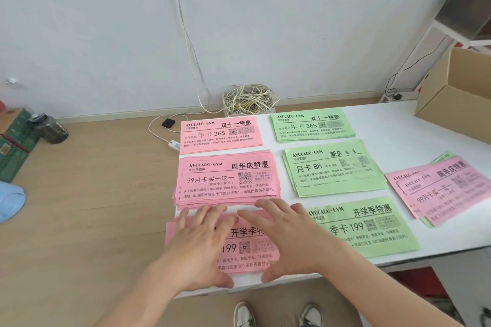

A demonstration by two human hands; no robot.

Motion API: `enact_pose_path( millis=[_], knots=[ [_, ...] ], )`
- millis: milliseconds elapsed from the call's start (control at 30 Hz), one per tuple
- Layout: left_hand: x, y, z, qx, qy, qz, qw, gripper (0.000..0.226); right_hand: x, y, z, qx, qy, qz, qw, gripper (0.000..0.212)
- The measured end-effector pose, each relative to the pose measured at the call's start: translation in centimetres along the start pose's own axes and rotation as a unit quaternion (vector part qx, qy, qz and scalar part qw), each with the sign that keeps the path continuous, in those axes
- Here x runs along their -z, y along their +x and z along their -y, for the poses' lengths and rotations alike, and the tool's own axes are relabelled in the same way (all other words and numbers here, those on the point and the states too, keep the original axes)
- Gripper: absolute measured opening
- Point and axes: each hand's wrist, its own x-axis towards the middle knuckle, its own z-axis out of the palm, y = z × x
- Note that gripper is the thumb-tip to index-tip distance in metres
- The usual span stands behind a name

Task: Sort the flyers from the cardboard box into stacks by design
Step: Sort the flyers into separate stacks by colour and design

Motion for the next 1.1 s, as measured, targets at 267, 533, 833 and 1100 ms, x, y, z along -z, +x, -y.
enact_pose_path(
  millis=[267,533,833,1100],
  knots=[
    [2.5,3.1,-5.3,-0.067,-0.120,-0.242,0.961,0.027,3.2,-5.5,-6.0,-0.122,0.153,-0.139,0.971,0.065],
    [7.0,12.6,-20.9,-0.155,-0.148,-0.215,0.953,0.026,1.8,-13.8,-19.1,-0.272,0.104,-0.167,0.942,0.055],
    [4.0,22.5,-33.9,-0.135,0.000,-0.073,0.988,0.080,-2.1,-19.6,-27.3,-0.340,0.085,-0.125,0.928,0.065],
    [4.8,23.7,-35.6,-0.132,0.120,-0.103,0.979,0.062,-2.2,-22.4,-31.1,-0.381,0.138,-0.151,0.901,0.079]
  ],
)
